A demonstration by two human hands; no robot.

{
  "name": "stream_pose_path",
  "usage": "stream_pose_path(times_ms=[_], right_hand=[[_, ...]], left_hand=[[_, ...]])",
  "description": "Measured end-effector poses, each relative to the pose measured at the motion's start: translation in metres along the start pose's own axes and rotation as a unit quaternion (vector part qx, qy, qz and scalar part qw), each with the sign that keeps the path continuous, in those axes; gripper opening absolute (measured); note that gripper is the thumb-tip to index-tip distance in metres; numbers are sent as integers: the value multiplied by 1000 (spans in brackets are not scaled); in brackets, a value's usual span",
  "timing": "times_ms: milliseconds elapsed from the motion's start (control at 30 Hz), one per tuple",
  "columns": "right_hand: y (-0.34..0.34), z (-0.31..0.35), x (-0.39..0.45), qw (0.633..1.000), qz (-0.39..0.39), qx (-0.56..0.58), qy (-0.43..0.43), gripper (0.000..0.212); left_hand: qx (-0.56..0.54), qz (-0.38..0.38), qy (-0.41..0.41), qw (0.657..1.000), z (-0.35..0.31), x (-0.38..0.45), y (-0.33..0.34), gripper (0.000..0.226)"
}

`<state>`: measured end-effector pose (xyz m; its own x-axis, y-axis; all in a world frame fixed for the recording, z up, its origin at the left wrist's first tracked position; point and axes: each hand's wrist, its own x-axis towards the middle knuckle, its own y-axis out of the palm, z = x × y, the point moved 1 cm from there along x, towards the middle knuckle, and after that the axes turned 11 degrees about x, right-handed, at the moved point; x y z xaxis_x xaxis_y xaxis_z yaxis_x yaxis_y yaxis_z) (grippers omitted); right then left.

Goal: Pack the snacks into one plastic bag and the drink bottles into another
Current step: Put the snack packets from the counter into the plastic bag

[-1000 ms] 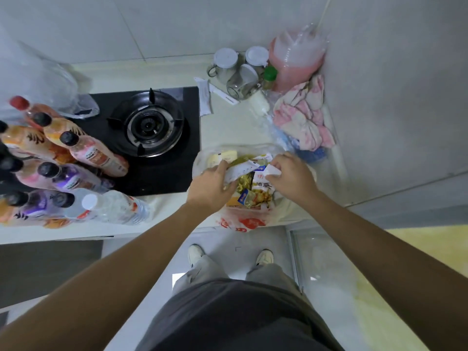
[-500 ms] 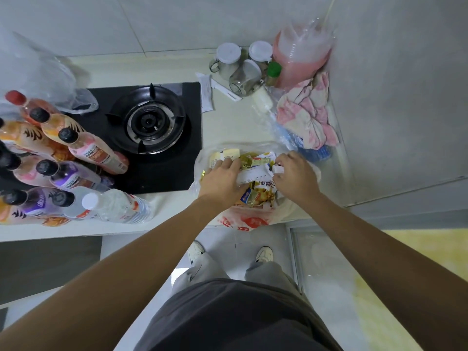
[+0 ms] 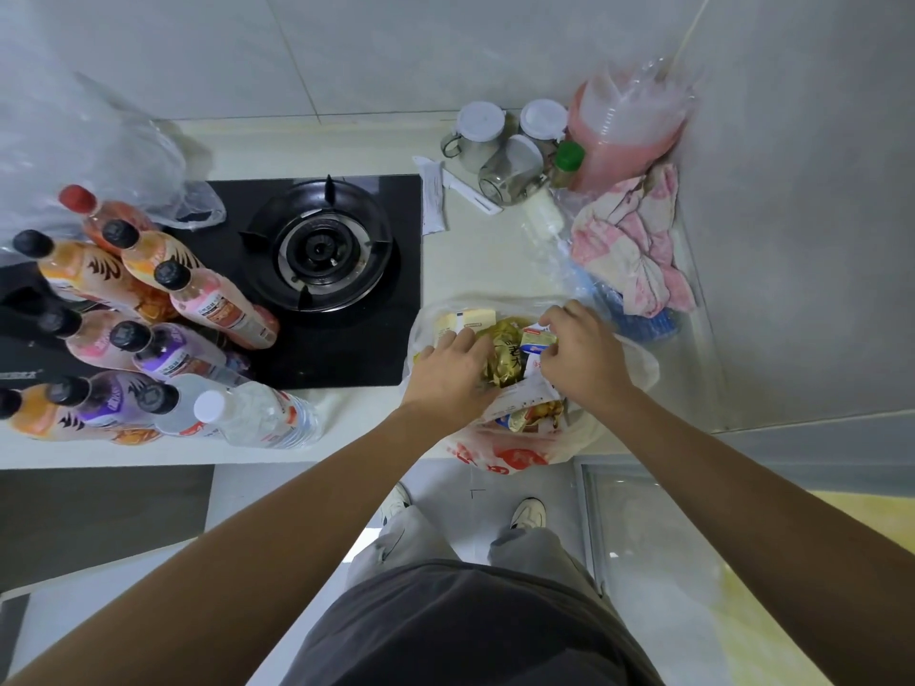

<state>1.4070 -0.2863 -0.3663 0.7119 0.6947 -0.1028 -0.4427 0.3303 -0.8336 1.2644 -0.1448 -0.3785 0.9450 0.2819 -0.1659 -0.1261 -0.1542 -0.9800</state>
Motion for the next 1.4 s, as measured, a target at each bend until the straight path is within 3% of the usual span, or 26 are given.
stream_pose_path(times_ms=[300,500,667,900,1133,1300,1400], right_hand=[[9,10,16,999,-1,-5,-33,29],[5,-4,32,997,-40,-48,-44,30],[19,-27,49,998,22,-50,-28,26],[34,-42,56,999,13,-35,-16,24],[39,-44,54,1000,0,-4,-5,22],[38,-44,53,1000,-4,2,-4,20],[37,-44,55,1000,2,5,-3,21]], left_hand=[[-26,-63,-28,997,19,6,-6,31],[-62,-94,-74,991,52,58,-29,33],[-39,-33,-141,989,85,135,-23,53],[4,54,-161,986,109,224,-11,58],[16,56,-209,976,125,275,-14,48],[-5,77,-206,976,118,265,-11,47],[-45,51,-190,979,106,244,-16,39]])
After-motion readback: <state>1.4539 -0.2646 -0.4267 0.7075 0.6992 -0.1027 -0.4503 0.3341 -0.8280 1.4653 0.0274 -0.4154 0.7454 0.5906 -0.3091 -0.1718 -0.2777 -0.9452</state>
